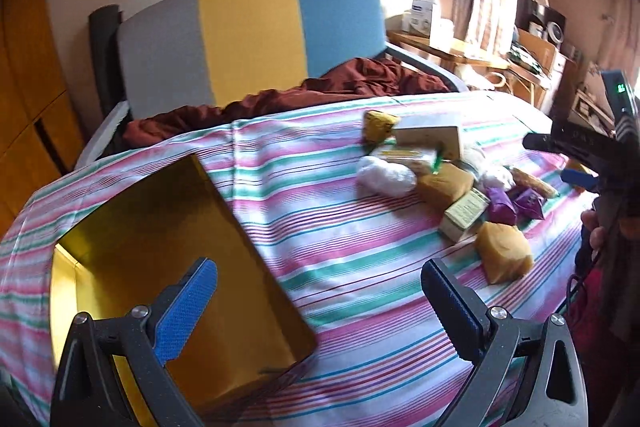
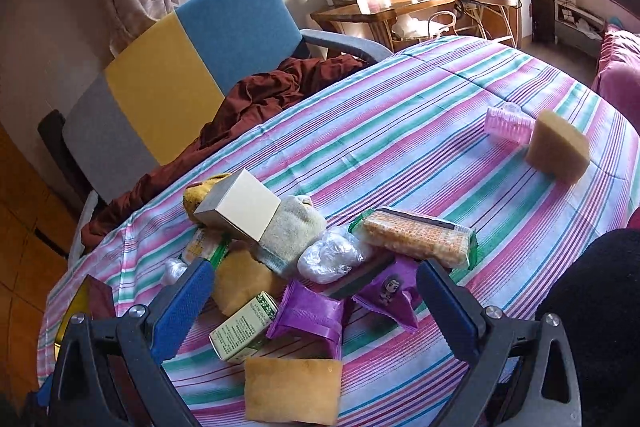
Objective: Organize objects
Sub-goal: 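Move the left tool from the gold box to the pile of items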
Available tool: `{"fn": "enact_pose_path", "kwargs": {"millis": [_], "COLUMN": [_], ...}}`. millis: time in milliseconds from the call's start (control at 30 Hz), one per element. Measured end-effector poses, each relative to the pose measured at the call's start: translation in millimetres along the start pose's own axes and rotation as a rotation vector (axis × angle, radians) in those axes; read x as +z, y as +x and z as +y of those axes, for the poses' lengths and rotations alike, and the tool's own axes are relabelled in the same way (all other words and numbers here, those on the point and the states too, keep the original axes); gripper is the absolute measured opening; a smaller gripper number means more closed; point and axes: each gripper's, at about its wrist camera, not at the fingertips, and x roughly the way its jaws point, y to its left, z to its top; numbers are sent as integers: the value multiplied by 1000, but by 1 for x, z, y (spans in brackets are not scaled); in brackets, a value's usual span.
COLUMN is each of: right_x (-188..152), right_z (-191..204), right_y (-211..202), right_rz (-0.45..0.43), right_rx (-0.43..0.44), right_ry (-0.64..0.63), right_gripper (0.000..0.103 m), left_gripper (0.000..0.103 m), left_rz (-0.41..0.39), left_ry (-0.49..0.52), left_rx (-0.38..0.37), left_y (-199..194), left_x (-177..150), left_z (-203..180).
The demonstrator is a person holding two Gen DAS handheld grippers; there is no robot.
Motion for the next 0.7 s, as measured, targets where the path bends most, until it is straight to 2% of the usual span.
{"fn": "enact_pose_path", "kwargs": {"millis": [100,267,400,500,700], "right_x": [0,0,1,1,0], "right_z": [-1,1,-4,-4,-4], "right_y": [0,-4,3,4,7], "right_rz": [3,-30,0,3,11], "right_rx": [7,-2,6,4,3], "right_ry": [14,2,33,31,34], "right_gripper": [103,103,103,103,103], "left_gripper": [101,93,79,72,72], "left_rz": [13,38,76,97,131], "left_ry": [52,147,182,234,318], "left_rx": [-37,-100,-179,-208,-262], "left_y": [16,48,74,92,117], "left_x": [7,20,27,29,31], "left_z": [-23,-56,-74,-90,-117]}}
